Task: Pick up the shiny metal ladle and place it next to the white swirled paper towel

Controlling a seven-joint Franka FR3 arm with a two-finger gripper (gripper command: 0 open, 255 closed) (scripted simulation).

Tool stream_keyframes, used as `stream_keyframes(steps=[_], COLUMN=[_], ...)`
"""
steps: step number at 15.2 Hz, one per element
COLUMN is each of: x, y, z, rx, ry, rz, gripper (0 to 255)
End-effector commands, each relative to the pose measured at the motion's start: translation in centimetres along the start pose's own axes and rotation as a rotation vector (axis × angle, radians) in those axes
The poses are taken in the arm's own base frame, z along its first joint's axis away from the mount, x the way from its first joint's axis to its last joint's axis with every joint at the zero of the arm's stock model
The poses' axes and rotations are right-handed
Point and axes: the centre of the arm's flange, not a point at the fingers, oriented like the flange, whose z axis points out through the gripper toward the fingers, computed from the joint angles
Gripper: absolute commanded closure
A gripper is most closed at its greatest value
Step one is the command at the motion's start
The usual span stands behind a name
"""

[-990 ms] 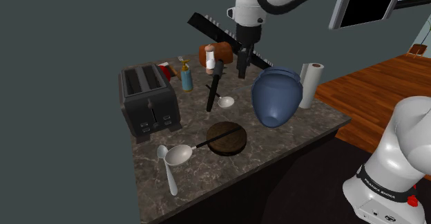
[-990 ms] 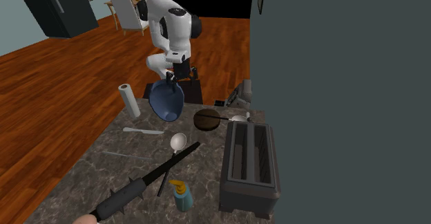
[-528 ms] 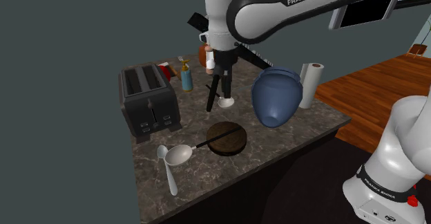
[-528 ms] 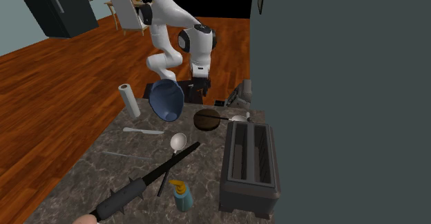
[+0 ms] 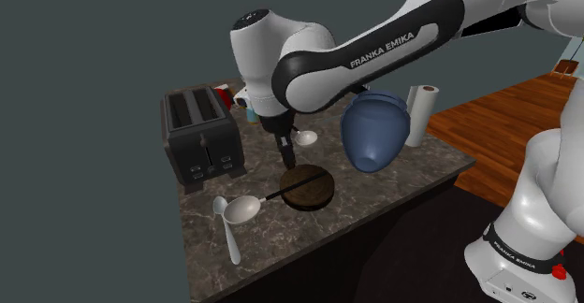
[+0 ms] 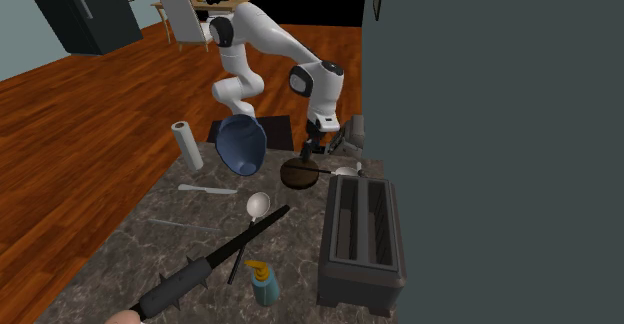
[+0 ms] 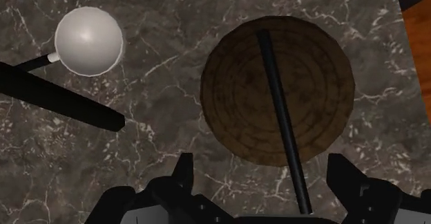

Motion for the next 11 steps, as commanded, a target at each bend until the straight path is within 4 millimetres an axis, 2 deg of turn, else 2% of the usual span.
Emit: stream_keyframes(steps=[1, 5, 11], x=[2.0, 5.3, 5.4], y=[-1.7, -5.5, -5.7], z=[1.5, 4.6, 7.5], rx=[-0.012, -0.035, -0.036], ry=[-0.02, -0.059, -0.062], rz=[-0.078, -0.229, -0.241], gripper=[0, 0, 0])
